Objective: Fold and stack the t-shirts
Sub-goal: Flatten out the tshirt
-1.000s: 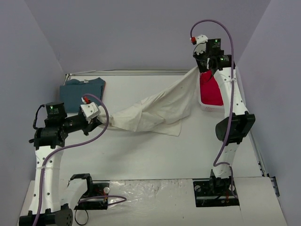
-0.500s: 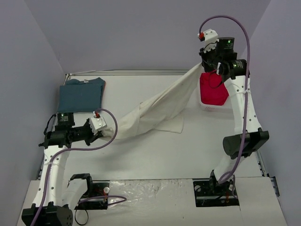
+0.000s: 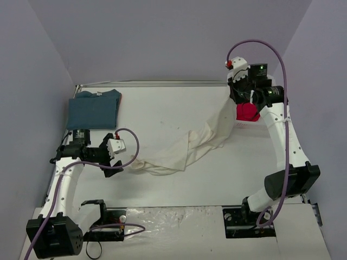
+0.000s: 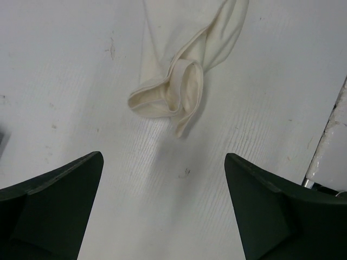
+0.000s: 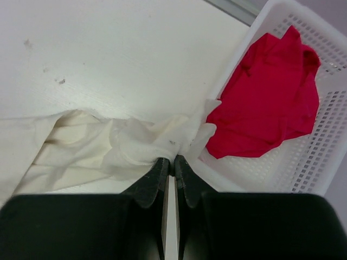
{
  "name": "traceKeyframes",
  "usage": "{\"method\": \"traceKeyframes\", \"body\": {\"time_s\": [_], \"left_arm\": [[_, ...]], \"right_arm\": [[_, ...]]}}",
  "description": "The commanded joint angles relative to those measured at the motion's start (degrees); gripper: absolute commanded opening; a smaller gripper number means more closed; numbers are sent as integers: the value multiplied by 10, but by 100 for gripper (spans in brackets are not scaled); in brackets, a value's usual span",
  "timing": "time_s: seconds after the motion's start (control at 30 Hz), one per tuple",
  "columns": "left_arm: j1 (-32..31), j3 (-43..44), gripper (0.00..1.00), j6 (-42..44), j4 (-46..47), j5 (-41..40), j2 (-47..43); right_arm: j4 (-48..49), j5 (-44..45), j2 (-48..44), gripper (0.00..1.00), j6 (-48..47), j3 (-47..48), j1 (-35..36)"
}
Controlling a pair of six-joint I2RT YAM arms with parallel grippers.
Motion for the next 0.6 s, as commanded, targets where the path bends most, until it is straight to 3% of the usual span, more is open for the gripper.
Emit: {"method": "traceKeyframes", "body": {"time_s": [0.0, 0.13, 0.27, 0.33, 0.57], "left_arm": [[2, 20, 94, -7, 21, 55, -10], [-37, 54, 94, -67, 44, 86, -3], [-173, 37, 94, -192, 167, 42, -8], [-194, 47, 94, -250, 191, 29, 34], [-326, 97, 94, -255, 200, -108, 135]], "right_arm": [[23, -14, -12, 0, -7, -18, 6], [23, -7, 5, 0, -11, -34, 11], [25, -3, 28, 0, -7, -42, 15], [24, -3, 34, 0, -8, -45, 16], [25, 5, 67, 0, -1, -45, 17]]}}
